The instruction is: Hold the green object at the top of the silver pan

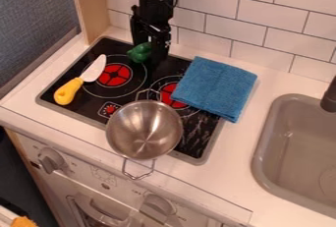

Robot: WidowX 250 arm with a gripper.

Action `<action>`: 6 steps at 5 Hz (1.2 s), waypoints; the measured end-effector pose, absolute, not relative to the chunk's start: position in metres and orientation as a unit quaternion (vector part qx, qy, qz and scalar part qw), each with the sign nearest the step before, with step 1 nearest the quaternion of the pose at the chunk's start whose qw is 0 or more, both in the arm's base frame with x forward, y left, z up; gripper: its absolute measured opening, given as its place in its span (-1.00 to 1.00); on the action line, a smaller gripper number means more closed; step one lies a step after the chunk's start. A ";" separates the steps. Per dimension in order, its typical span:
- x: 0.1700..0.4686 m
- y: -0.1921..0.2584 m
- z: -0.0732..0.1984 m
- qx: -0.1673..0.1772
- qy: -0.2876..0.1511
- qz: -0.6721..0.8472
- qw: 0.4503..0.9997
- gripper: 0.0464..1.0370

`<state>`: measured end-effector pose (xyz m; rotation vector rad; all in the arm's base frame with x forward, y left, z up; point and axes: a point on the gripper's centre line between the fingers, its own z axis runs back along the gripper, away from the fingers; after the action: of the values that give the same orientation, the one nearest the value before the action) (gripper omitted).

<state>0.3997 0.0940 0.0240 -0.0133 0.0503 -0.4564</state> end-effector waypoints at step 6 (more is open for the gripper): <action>0.307 0.053 0.098 -0.012 -0.079 -0.195 0.977 -0.16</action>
<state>0.3072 0.0533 0.0982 -0.0236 -0.1590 -0.3937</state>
